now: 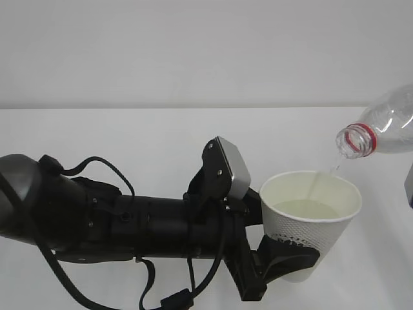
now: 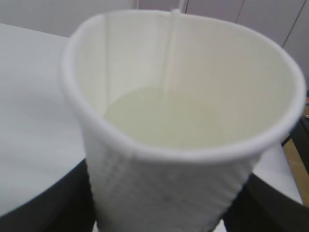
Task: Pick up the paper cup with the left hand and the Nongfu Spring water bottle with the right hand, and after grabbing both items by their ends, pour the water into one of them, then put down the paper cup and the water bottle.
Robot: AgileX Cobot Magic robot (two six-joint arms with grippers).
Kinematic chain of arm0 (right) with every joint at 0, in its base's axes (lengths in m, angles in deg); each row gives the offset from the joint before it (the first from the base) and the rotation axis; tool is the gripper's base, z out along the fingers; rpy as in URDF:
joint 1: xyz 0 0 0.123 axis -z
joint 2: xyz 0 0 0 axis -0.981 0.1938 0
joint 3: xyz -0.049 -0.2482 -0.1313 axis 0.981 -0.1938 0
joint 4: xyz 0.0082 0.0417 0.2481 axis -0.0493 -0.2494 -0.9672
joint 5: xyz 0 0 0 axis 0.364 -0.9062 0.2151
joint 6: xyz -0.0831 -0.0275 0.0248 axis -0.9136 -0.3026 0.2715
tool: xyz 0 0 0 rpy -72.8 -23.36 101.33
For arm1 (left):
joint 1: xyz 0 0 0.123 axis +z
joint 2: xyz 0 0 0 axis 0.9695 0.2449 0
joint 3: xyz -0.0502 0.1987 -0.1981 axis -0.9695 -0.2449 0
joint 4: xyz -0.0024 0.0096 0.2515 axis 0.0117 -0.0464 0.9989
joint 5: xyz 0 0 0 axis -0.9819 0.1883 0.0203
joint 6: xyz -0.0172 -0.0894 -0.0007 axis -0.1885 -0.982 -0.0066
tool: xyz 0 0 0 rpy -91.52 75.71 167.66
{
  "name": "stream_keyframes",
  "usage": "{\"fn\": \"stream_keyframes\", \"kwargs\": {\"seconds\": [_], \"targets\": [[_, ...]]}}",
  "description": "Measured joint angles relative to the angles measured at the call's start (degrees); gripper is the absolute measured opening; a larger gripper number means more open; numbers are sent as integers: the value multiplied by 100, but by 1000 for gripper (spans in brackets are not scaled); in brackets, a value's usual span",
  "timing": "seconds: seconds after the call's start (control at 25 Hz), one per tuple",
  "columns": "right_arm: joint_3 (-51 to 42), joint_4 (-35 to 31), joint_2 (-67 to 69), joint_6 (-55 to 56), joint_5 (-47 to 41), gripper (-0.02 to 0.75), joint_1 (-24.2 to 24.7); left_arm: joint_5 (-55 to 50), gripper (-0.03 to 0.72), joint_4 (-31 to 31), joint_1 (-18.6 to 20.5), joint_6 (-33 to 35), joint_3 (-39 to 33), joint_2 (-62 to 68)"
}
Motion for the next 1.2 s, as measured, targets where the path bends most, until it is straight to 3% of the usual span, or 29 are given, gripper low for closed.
{"fn": "stream_keyframes", "kwargs": {"seconds": [1.2], "targets": [[0, -13, 0, -70, 0, 495, 0, 0, 517, 0, 0, 0, 0, 0]]}}
